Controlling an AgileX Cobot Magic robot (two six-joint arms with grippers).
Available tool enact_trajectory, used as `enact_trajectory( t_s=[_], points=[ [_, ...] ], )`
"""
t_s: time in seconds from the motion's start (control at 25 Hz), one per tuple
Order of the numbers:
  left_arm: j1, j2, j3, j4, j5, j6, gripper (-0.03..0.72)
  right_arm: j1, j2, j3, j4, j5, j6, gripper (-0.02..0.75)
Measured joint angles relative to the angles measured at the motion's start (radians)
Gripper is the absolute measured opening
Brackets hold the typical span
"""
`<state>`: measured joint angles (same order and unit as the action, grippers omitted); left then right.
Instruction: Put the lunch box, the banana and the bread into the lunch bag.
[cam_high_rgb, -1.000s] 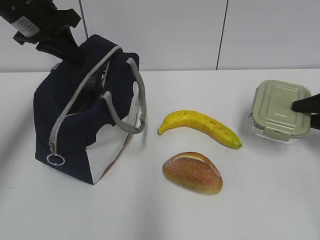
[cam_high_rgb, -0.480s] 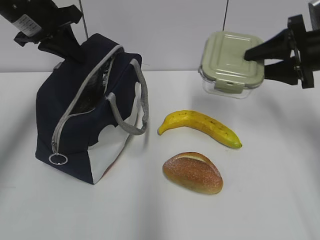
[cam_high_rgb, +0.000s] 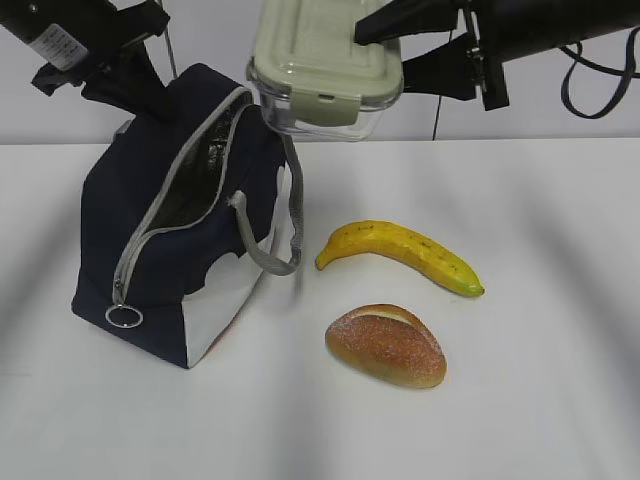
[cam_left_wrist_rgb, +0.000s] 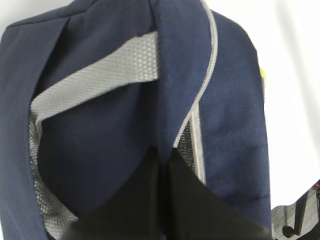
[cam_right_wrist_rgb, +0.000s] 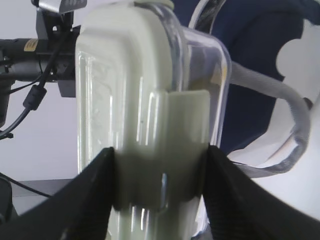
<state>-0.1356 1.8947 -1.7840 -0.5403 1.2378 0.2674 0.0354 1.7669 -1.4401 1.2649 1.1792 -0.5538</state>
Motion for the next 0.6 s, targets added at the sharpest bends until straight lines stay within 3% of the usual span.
enact_trajectory(
  t_s=[0.32,0.6],
  points=[
    [0.000,0.000,0.000,-0.017,0.000,-0.005,-0.001,0.137,0.000,-0.014,-0.019,0.002,0.055,0.381],
    [0.000,0.000,0.000,-0.038,0.000,-0.008,-0.001,0.216,0.007,-0.014,-0.044,-0.107,0.079,0.381]
  ],
)
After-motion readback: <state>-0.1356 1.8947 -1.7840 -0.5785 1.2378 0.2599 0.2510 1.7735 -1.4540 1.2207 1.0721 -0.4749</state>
